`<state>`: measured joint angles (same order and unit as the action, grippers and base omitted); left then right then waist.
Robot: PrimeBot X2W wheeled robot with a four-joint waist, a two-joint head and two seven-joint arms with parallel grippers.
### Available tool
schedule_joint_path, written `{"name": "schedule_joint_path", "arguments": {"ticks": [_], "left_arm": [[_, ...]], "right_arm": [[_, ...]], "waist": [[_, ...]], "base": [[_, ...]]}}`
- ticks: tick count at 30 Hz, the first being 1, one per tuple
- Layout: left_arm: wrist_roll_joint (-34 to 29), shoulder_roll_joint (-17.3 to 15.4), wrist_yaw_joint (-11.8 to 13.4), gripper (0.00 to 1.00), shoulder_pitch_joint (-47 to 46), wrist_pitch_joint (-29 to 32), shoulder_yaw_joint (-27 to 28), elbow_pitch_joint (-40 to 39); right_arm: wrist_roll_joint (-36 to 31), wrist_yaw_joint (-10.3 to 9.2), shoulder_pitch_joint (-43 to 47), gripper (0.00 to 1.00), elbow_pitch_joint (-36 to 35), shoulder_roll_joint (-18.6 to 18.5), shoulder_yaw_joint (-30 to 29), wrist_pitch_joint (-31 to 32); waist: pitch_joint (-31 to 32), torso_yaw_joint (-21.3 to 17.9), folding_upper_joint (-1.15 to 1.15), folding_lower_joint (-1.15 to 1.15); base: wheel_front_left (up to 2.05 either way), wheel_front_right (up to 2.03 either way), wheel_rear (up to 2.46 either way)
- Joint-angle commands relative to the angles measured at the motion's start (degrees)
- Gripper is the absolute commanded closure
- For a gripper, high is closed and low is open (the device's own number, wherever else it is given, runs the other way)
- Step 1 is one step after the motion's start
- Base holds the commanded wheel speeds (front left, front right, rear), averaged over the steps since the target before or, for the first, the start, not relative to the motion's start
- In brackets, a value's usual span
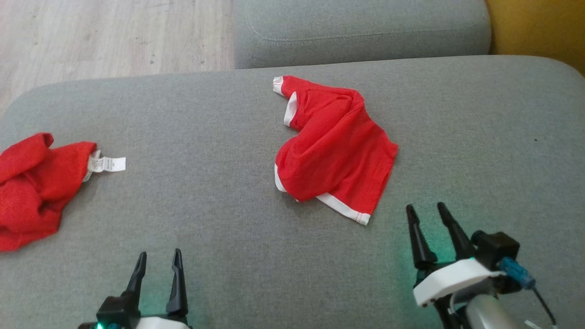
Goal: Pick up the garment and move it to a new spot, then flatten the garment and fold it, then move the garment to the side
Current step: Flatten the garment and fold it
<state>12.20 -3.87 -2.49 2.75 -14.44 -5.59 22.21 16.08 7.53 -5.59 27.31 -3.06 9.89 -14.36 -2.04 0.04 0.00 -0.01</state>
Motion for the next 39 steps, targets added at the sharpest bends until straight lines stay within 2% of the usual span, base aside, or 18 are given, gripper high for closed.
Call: {"name": "schedule_joint_path", "arguments": {"ticks": [1, 10, 18, 19, 21, 22, 26, 30, 39], "left_arm": [[-0.75, 0.08, -0.23, 0.0, -1.71, -0.55, 2.03, -1.86], [-2.36, 0.87, -1.95, 0.0, -3.57, -0.55, 0.27, -0.73], [-1.5, 0.98, -2.02, 0.0, -4.49, -0.55, -1.42, 0.33], [-1.37, 0.98, -1.97, 0.0, -4.55, -0.55, -1.47, 0.43], [-1.15, 0.98, -1.87, 0.0, -4.75, -0.55, -1.64, 0.6], [-1.02, 0.98, -1.84, 0.0, -4.91, -0.55, -1.71, 0.62], [-1.05, 0.99, -1.76, 0.0, -5.66, -0.55, -1.72, 0.49], [-0.87, 0.99, -1.54, 0.0, -5.81, -0.56, -1.5, 0.3], [0.98, 0.99, -1.29, 0.0, -5.2, -0.56, -2.74, 0.18]], "right_arm": [[0.52, -0.04, -1.6, 0.0, -1.13, 0.18, 1.95, -0.63], [5.51, -0.04, -6.18, 0.0, 7.76, 0.18, 8.07, -0.63], [9.85, -0.04, -10.67, 0.0, 17.75, 0.18, 11.52, -0.63], [10.6, -0.04, -11.09, 0.06, 18.46, 0.18, 11.9, -0.63], [11.91, -0.04, -11.89, 0.76, 19.6, 0.18, 12.4, -0.63], [12.5, -0.04, -12.32, 1.0, 19.92, 0.18, 12.24, -0.63], [12.91, -0.04, -13.31, 1.0, 21.36, 0.18, 11.76, -0.63], [11.5, -0.04, -13.55, 1.0, 20.88, 0.16, 8.7, -0.63], [3.06, -0.04, -8.3, 1.0, 13.33, -5.91, -8.17, -0.63]], "waist": [[-0.08, 0.14, 0.0, 0.01], [-2.3, 3.36, 0.0, 0.01], [-3.99, 5.93, 0.0, 0.01], [-4.09, 6.03, 0.0, 0.01], [-4.35, 6.2, 0.0, 0.01], [-4.49, 6.26, 0.0, 0.01], [-4.71, 6.19, 0.0, 0.01], [-4.62, 5.45, 0.0, 0.01], [-3.56, 2.25, 0.0, 0.01]], "base": [[0.0, 0.0, 0.0], [0.0, 0.0, 0.0], [0.0, 0.0, 0.0], [0.0, 0.0, 0.0], [0.0, 0.0, 0.0], [0.0, 0.0, 0.0], [0.0, 0.0, 0.0], [0.0, 0.0, 0.0], [0.0, 0.0, 0.0]]}}
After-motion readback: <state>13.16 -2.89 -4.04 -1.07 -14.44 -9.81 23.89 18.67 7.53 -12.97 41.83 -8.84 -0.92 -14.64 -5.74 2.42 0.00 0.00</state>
